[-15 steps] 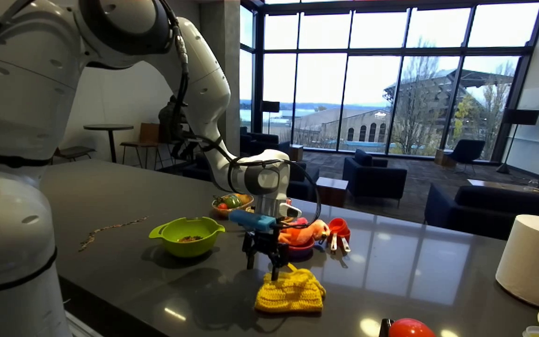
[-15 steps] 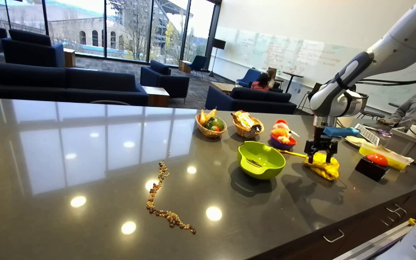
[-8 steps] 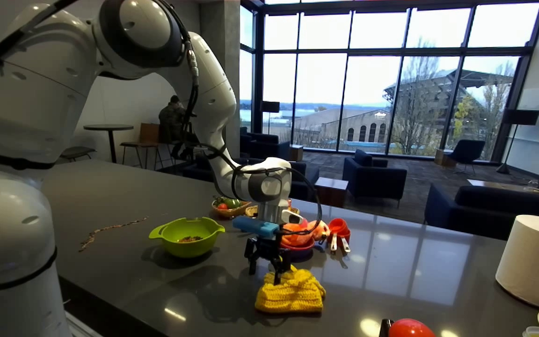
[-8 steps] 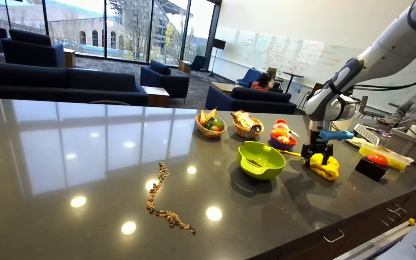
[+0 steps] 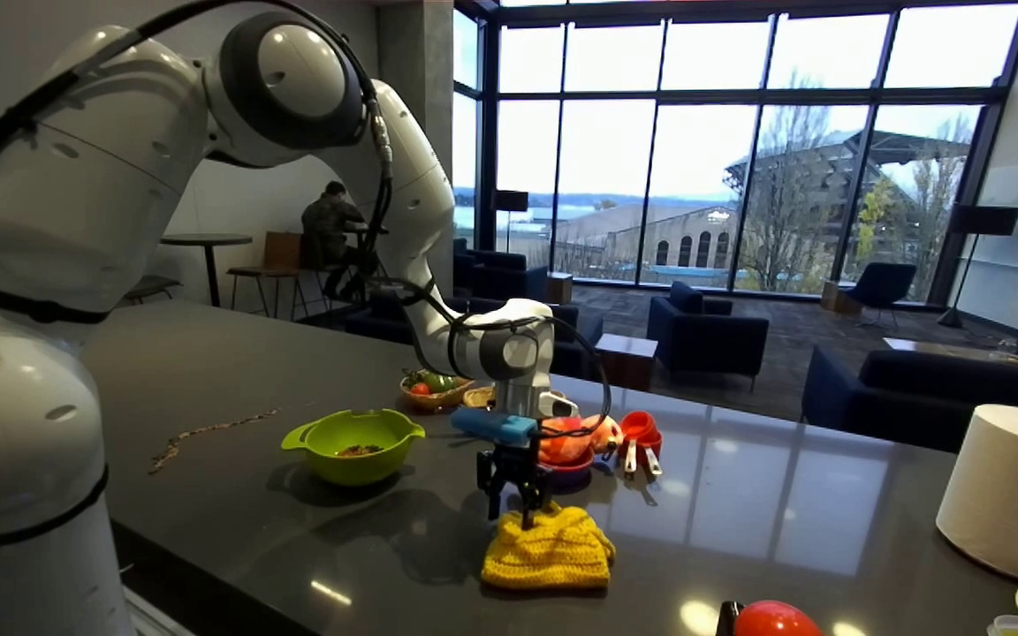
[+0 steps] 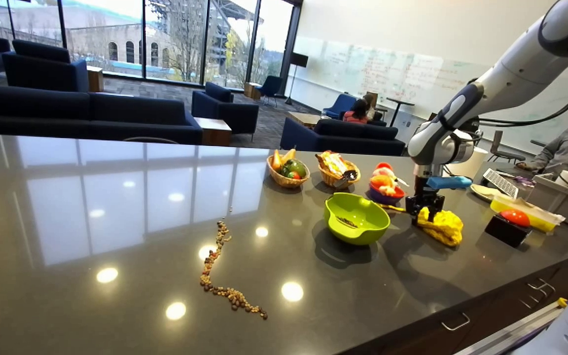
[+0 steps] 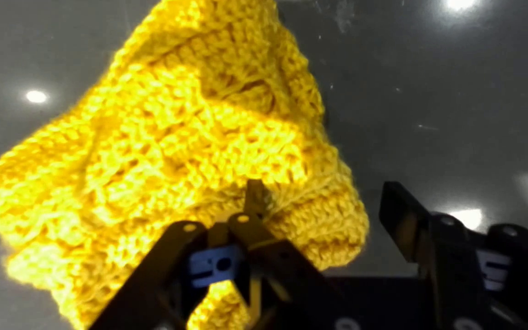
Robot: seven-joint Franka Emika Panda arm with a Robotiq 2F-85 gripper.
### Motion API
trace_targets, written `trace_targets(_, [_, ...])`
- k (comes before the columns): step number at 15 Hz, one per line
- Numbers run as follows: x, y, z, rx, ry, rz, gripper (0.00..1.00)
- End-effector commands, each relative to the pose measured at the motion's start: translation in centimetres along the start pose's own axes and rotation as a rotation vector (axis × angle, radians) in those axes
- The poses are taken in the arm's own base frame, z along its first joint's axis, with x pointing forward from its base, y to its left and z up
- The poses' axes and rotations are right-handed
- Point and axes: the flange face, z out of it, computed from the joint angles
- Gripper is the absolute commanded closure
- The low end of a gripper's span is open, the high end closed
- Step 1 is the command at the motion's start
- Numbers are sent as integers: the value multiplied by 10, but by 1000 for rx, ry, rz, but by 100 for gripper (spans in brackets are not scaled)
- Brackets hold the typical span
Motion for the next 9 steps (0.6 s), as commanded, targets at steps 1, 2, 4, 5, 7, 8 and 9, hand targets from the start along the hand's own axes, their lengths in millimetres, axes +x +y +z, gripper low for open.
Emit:
trace_targets(1, [6,3,0,-11,-3,0,62])
trace_targets(2, [6,4,0,-10,-4,3,72])
trace_targets(4, [5,5,0,-8,-4,7,86])
trace_targets(5, [4,5,-2,-5,-3,9,94])
trace_targets(7, [0,5,-10,8,7,17,100])
trace_targets(8, [-3,5,-15,13,14,19,100])
trace_targets(9, [-7,4,-23,22,25,22,100])
